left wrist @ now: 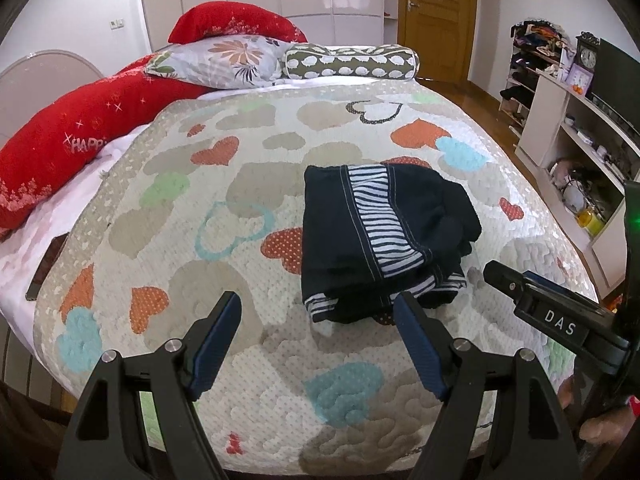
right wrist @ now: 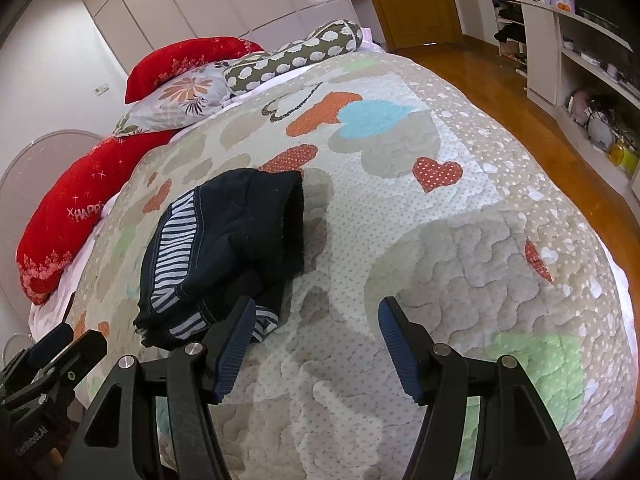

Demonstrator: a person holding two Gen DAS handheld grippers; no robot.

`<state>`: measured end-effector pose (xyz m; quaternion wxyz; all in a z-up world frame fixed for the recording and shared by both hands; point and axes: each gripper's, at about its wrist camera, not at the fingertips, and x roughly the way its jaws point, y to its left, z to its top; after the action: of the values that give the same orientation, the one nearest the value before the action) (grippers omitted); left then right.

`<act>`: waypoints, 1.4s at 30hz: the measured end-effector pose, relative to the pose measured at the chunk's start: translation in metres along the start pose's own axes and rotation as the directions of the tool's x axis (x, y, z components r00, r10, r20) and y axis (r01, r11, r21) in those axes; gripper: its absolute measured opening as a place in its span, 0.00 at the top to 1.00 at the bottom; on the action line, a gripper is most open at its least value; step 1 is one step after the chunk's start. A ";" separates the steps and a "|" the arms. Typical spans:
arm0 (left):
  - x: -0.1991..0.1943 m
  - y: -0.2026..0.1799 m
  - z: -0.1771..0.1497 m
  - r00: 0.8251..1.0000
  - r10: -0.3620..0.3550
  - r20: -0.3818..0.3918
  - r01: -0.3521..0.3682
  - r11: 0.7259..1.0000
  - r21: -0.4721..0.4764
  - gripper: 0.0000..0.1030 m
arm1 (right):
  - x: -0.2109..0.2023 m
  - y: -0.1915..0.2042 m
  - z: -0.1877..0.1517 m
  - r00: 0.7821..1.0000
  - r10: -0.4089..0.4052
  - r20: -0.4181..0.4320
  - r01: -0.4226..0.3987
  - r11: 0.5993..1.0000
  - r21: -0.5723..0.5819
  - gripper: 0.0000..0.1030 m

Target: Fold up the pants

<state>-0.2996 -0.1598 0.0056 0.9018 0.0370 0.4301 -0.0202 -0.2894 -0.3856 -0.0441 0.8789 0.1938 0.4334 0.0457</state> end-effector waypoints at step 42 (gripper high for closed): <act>0.037 0.045 -0.001 0.998 -0.028 -0.064 0.019 0.989 -0.147 0.24 | 0.019 0.001 0.016 0.997 0.079 0.004 -0.079 0.996 0.026 0.31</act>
<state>-0.2735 -0.1151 -0.0215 0.8872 -0.0336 0.4602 0.0019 -0.2652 -0.3848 -0.0487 0.8743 0.2225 0.4248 0.0746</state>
